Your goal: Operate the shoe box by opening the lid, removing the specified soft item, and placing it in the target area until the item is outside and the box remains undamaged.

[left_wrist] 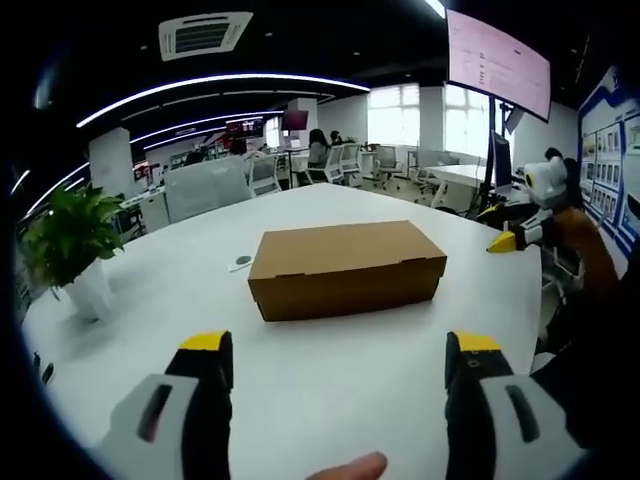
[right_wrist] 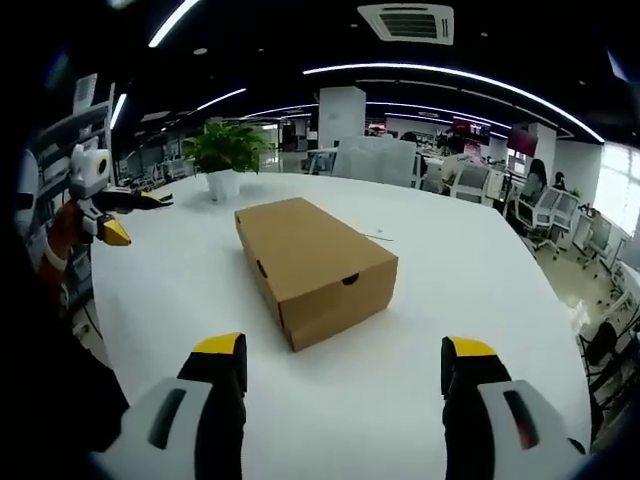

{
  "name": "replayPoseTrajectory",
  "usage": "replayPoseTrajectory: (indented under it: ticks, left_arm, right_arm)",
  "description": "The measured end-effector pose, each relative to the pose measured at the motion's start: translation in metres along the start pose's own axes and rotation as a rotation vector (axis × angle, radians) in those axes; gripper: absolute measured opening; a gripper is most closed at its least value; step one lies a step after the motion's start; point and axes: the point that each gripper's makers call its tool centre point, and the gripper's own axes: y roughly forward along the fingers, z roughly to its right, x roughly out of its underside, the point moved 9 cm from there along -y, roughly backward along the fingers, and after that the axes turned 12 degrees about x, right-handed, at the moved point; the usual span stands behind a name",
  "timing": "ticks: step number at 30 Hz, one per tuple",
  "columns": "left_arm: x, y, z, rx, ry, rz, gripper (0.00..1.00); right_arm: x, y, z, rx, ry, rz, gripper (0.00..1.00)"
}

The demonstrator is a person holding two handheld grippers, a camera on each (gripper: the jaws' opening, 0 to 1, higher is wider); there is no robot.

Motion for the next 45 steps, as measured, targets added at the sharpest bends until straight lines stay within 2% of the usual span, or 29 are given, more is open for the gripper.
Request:
replayPoseTrajectory:
  ticks: [5,12,24,45]
  left_arm:
    - [0.0,0.001,-0.005,-0.005,-0.007,0.006,0.9]
    - [0.003,0.004,-0.005,0.008,-0.014,0.008,0.9]
    - [0.002,0.005,-0.004,0.021,-0.006,0.012,0.9]
    - [0.001,0.01,-0.007,0.025,-0.004,0.005,0.9]
  right_arm:
    - [-0.001,0.012,0.0,-0.022,0.047,-0.03,0.78]
    - [-0.012,0.021,-0.003,-0.05,0.084,-0.006,0.77]
    - [-0.014,0.031,-0.005,-0.091,0.148,0.001,0.75]
    - [-0.021,0.048,-0.007,-0.128,0.182,0.009,0.74]
